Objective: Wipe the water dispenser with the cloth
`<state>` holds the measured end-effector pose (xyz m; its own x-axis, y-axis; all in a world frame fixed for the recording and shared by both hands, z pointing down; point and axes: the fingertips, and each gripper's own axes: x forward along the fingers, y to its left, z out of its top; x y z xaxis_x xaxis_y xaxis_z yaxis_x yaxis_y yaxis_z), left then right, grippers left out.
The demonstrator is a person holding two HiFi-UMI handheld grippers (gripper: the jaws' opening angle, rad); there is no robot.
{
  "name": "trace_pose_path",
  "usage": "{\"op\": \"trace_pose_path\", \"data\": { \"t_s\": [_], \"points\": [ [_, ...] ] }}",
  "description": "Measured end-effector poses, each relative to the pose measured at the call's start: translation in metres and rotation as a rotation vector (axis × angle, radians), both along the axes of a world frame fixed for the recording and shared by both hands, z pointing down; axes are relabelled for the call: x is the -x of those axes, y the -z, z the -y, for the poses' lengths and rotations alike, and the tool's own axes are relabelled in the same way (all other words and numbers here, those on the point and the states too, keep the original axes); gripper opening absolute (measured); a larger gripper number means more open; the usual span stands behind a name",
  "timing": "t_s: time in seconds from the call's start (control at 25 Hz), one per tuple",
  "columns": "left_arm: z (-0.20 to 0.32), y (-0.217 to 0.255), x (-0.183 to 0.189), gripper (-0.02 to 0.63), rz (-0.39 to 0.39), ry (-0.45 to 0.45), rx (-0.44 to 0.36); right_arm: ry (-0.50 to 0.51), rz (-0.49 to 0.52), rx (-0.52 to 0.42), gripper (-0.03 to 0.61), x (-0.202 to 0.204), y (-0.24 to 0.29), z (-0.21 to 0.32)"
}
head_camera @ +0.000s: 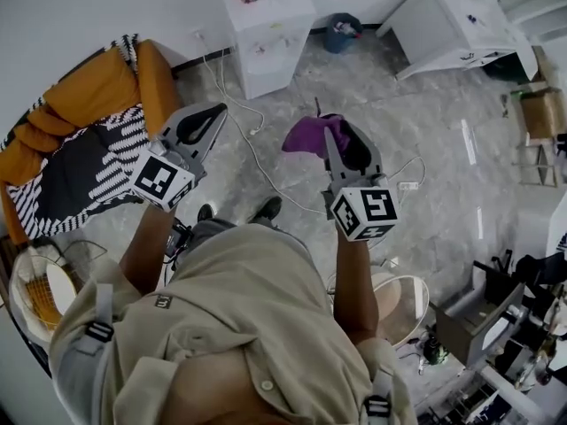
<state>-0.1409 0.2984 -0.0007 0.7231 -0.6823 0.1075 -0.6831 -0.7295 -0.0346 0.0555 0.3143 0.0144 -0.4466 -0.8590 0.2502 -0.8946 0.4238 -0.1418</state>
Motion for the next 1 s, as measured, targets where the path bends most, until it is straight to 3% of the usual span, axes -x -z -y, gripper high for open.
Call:
{"op": "trace_pose_path", "data": {
  "t_s": [0.44,0.72,1.0],
  "points": [
    [0.017,-0.014,-0.044,0.017,0.049,0.05,0.017,0.06,0.041,0.014,0.124,-0.041,-0.018,0.031],
    [0.036,-0.021,-0.055,0.017,0.068,0.022,0.027,0.051,0.079,0.052,0.127,-0.045,-0.03,0.049],
    [0.088,-0.03,-0.055,0.017,0.046,-0.034,0.042,0.012,0.046,0.075,0.127,-0.037,-0.04,0.09]
  ]
}}
